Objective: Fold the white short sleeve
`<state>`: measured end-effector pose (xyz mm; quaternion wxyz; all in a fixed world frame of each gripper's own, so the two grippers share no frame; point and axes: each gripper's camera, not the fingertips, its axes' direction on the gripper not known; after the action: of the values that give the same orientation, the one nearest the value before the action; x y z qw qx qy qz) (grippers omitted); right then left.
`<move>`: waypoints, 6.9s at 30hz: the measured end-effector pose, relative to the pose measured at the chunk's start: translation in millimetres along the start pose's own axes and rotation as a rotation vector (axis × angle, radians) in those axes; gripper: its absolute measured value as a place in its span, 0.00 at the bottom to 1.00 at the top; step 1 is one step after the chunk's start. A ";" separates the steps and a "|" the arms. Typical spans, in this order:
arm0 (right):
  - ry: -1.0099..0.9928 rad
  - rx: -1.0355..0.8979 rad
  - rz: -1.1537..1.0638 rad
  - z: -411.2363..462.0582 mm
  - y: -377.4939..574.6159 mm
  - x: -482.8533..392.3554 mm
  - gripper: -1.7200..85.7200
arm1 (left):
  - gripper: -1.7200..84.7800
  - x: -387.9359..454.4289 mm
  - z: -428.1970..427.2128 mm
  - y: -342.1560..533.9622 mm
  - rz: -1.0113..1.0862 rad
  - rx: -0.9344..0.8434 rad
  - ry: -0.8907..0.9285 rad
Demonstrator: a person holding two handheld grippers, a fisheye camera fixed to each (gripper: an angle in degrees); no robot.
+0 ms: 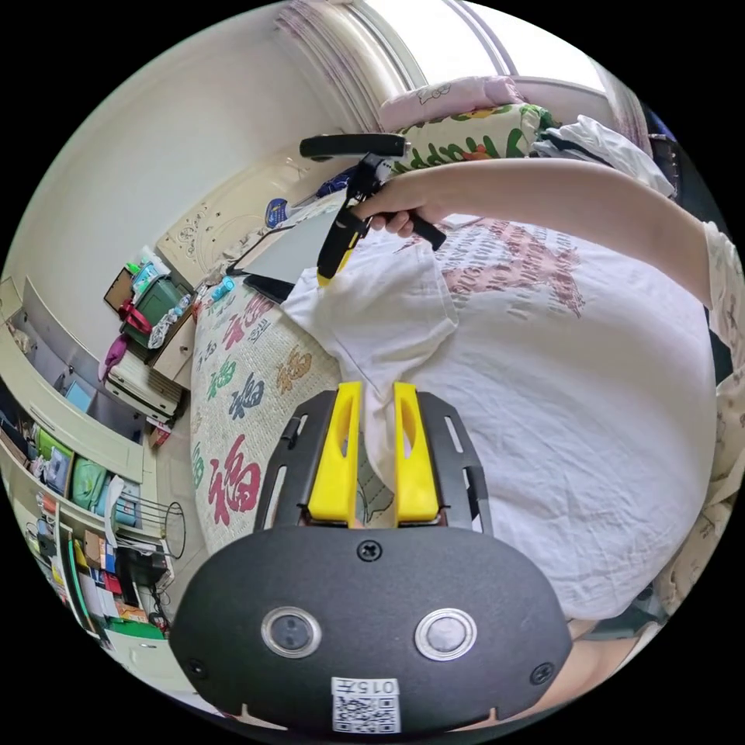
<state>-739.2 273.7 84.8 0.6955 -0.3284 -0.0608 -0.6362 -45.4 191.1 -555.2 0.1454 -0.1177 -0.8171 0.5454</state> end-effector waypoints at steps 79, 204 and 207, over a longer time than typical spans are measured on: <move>0.252 0.049 0.280 -202.7 203.9 210.1 0.09 | 0.10 -273.4 430.8 -21.0 -0.553 -0.103 0.206; 0.055 0.137 -0.742 205.0 775.4 -2.6 0.01 | 0.02 219.9 550.0 327.7 -0.987 0.246 0.544; 0.042 0.101 -0.729 224.6 778.2 7.5 0.02 | 0.02 183.6 528.5 324.7 -0.988 0.214 0.544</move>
<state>56.8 367.7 -32.2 0.4396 -0.2372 -0.1910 -0.8450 -398.6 -74.9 -1027.4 0.5993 0.1574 -0.6483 0.4425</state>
